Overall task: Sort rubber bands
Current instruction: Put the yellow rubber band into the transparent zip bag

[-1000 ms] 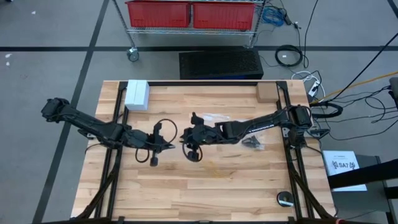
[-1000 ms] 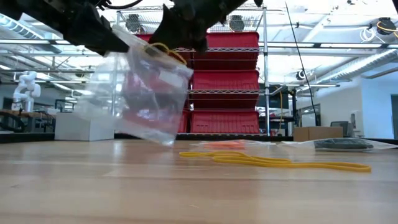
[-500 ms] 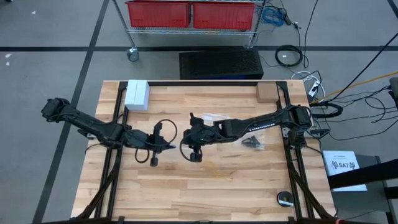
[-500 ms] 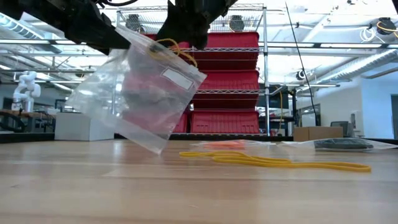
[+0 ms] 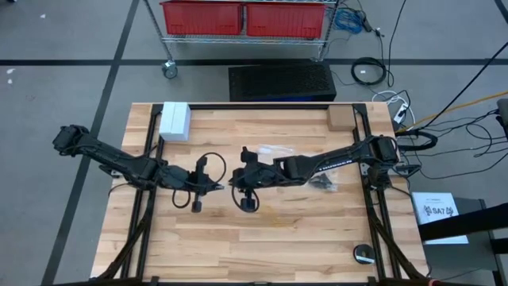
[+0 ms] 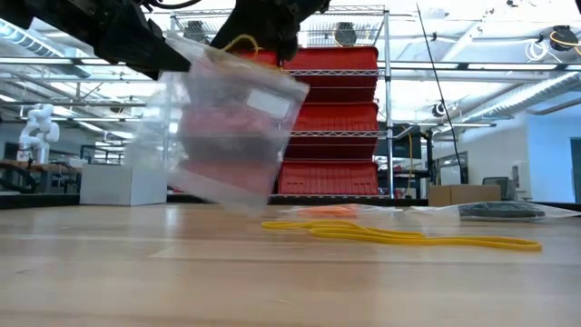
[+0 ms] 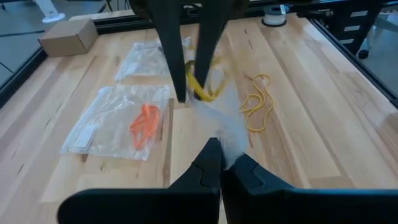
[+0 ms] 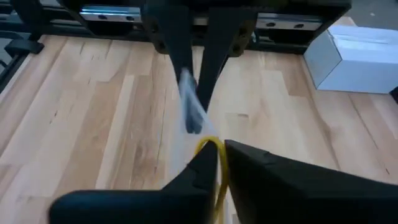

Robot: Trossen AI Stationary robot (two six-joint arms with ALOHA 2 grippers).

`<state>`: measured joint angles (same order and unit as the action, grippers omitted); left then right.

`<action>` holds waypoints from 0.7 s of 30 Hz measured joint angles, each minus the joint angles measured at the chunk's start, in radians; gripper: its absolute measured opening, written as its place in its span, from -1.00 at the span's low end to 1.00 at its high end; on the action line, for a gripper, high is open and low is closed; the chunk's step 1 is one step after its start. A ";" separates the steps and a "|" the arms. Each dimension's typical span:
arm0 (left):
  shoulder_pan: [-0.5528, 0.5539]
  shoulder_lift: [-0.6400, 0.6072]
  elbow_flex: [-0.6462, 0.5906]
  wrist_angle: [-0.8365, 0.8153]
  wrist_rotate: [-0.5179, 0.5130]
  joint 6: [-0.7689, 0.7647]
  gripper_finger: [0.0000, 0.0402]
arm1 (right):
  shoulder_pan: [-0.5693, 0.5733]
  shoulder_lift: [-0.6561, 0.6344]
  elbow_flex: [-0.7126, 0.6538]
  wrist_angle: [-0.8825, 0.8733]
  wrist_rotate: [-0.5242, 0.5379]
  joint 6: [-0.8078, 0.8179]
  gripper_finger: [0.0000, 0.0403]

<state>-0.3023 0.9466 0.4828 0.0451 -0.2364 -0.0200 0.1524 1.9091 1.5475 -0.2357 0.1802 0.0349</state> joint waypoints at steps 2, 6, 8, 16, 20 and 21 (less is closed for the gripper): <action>0.000 0.000 0.000 0.000 -0.001 0.000 -1.00 | 0.000 0.000 0.000 0.004 0.000 -0.004 -0.83; 0.000 0.000 0.000 0.000 -0.001 0.000 -1.00 | 0.001 0.000 0.000 0.020 0.000 -0.005 -0.56; 0.000 0.000 0.000 0.000 -0.001 0.000 -1.00 | 0.001 0.000 0.000 0.029 0.000 -0.005 -0.43; 0.000 0.000 0.000 0.000 -0.002 0.000 -1.00 | 0.001 0.000 0.000 0.038 0.002 -0.006 -0.14; 0.000 0.000 0.000 0.000 -0.002 0.000 -1.00 | 0.000 0.000 0.000 0.038 0.008 -0.006 -0.12; 0.000 0.000 0.000 0.000 -0.002 0.000 -1.00 | 0.000 -0.001 0.000 0.037 0.017 -0.006 -0.12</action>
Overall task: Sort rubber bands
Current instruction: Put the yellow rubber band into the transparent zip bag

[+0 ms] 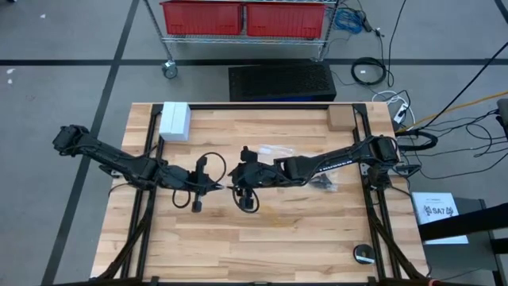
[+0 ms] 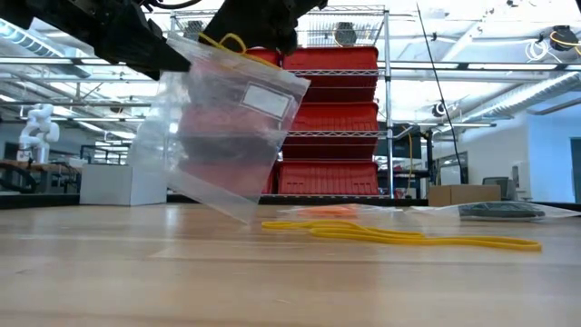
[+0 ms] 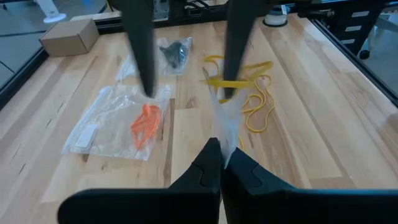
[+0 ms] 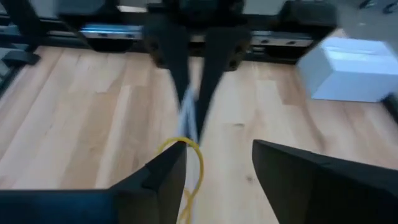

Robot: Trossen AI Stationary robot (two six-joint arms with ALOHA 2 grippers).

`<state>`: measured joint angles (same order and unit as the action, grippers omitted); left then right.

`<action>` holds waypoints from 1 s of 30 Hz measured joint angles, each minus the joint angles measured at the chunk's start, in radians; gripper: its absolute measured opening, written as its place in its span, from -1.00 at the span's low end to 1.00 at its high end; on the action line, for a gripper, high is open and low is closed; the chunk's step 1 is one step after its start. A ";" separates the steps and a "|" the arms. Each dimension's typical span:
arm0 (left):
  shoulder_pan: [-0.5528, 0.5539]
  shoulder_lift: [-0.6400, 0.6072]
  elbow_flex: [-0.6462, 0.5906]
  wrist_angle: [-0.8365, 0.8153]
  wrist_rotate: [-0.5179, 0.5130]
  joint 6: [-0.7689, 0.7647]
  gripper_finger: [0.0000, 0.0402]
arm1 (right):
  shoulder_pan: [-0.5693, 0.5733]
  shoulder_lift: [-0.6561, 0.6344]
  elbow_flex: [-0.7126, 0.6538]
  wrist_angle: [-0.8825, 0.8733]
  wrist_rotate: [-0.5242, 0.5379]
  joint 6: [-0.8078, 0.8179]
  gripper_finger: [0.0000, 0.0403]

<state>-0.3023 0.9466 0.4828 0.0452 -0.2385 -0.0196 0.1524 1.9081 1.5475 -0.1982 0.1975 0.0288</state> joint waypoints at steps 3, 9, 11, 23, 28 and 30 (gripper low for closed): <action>0.000 0.000 0.000 0.000 0.000 0.000 -1.00 | 0.000 -0.001 0.010 -0.016 0.058 -0.015 -0.12; 0.000 0.000 0.000 -0.001 0.000 0.000 -1.00 | 0.002 -0.002 0.064 -0.083 0.074 -0.026 -0.12; 0.000 0.000 0.000 -0.001 0.000 0.000 -1.00 | 0.002 -0.003 0.080 -0.101 0.073 -0.029 -0.12; 0.000 0.000 0.000 -0.001 0.000 0.001 -1.00 | 0.011 -0.004 0.081 -0.210 0.094 -0.038 -0.12; 0.002 0.000 0.000 -0.001 0.000 0.001 -1.00 | 0.014 -0.004 0.081 -0.257 0.094 -0.039 -0.13; 0.002 0.000 0.000 -0.001 0.000 0.001 -1.00 | 0.013 -0.004 0.081 -0.278 0.121 -0.034 -0.13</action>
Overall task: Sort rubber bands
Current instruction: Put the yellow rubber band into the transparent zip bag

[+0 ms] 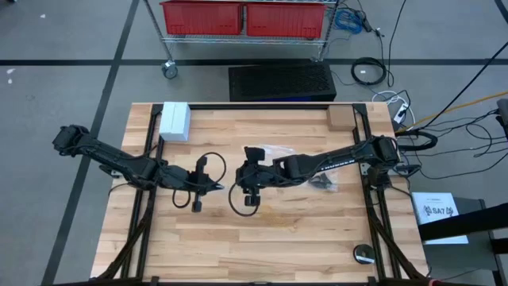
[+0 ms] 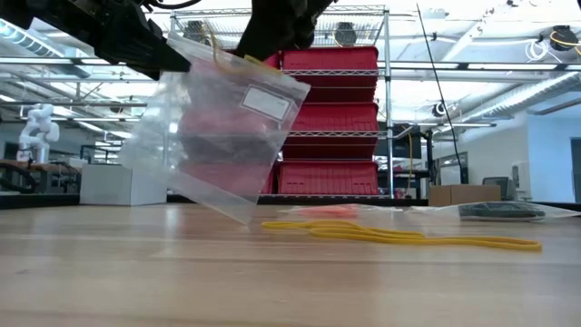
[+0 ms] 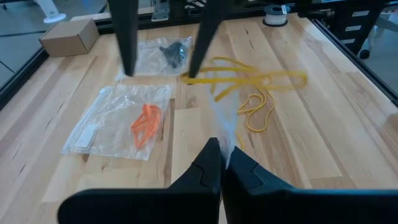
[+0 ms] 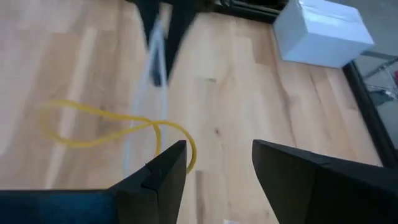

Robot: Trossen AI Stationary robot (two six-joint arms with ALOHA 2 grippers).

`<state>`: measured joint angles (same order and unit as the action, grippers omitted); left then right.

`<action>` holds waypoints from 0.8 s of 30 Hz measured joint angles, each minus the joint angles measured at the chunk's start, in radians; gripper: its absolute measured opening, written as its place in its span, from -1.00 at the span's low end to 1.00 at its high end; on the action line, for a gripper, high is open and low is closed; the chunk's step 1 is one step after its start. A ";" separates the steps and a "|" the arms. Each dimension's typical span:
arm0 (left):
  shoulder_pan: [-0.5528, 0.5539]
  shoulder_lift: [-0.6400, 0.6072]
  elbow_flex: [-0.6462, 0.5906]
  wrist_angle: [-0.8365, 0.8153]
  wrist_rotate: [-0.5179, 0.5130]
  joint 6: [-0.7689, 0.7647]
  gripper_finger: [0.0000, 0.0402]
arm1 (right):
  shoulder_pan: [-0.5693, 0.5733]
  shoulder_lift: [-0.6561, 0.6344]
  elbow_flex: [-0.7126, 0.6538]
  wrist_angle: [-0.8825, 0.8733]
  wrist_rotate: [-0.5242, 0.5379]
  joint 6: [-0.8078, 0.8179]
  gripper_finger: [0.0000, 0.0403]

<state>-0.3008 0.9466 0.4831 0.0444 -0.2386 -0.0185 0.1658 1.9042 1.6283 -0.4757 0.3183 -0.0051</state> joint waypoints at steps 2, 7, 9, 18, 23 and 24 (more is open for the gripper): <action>0.000 0.000 0.000 0.000 0.000 0.000 -1.00 | 0.001 0.000 0.000 -0.012 0.017 0.000 -0.13; 0.000 0.000 0.000 0.000 0.000 0.000 -1.00 | 0.013 0.001 0.000 -0.011 0.021 -0.008 -0.13; 0.000 0.000 0.000 0.000 0.000 0.000 -1.00 | 0.018 0.001 0.002 -0.007 0.018 -0.010 -0.13; 0.000 0.000 0.000 0.000 0.000 0.000 -1.00 | 0.020 0.002 0.092 -0.042 0.020 -0.018 -0.12; 0.000 0.000 0.000 -0.002 0.000 0.000 -1.00 | 0.027 0.002 0.131 -0.149 0.001 0.085 -0.12; 0.000 0.000 0.000 -0.002 0.000 0.000 -1.00 | 0.029 0.002 0.131 -0.179 -0.026 0.126 -0.12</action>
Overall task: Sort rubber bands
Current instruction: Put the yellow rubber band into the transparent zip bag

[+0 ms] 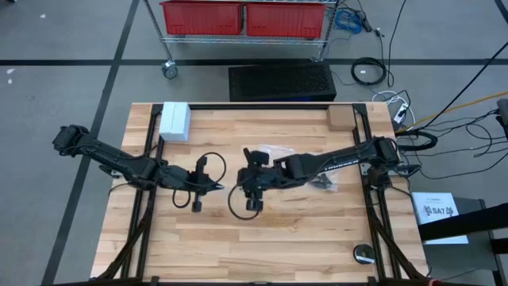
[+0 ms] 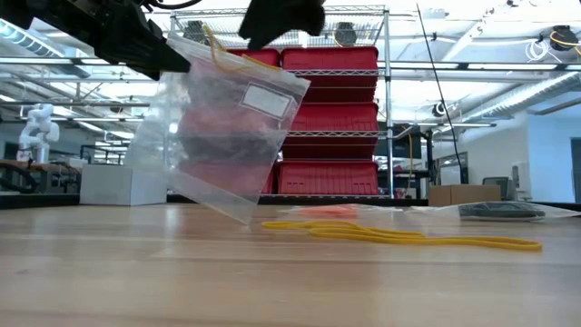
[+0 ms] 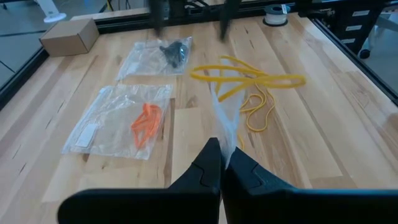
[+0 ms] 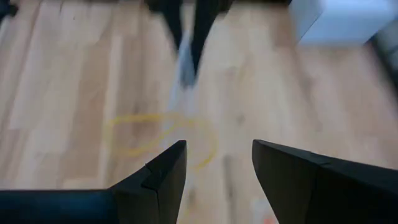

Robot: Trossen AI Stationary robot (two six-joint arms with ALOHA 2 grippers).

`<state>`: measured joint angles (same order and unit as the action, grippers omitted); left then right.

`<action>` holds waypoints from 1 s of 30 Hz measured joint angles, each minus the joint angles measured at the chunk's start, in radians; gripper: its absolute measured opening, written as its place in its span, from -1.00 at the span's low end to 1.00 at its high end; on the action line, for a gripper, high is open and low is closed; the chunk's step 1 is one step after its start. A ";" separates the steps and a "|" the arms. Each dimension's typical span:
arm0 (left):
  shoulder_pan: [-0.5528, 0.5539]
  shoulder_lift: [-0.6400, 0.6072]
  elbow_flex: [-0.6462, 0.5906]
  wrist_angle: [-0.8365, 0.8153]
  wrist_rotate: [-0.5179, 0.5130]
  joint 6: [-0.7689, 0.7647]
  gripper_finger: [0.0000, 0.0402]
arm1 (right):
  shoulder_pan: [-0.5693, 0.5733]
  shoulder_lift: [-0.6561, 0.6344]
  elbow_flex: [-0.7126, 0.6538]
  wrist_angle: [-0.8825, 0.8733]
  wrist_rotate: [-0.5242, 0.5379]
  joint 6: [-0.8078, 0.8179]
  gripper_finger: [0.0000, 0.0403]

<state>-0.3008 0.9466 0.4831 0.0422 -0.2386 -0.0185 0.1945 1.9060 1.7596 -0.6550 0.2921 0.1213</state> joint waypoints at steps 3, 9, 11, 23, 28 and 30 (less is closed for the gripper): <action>0.000 0.000 0.000 0.000 0.000 0.000 -1.00 | 0.020 0.001 0.000 -0.064 -0.048 0.073 -0.12; 0.000 0.000 0.000 0.002 0.000 0.000 -1.00 | 0.101 0.013 -0.010 -0.113 0.084 0.075 -0.13; 0.000 0.000 0.000 0.001 0.000 0.000 -1.00 | 0.132 0.015 -0.025 -0.111 0.161 0.076 -0.13; 0.000 0.000 0.000 0.002 -0.013 0.000 -1.00 | 0.230 0.157 -0.060 0.092 0.514 -0.034 -0.13; 0.000 0.000 0.000 0.002 -0.013 -0.001 -1.00 | 0.239 0.169 -0.058 0.150 0.576 -0.098 -0.14; 0.000 0.000 0.000 0.002 -0.014 -0.001 -1.00 | 0.238 0.169 -0.058 0.164 0.577 -0.109 -0.18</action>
<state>-0.3008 0.9463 0.4835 0.0437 -0.2521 -0.0191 0.4328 2.0750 1.7016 -0.4911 0.8692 0.0127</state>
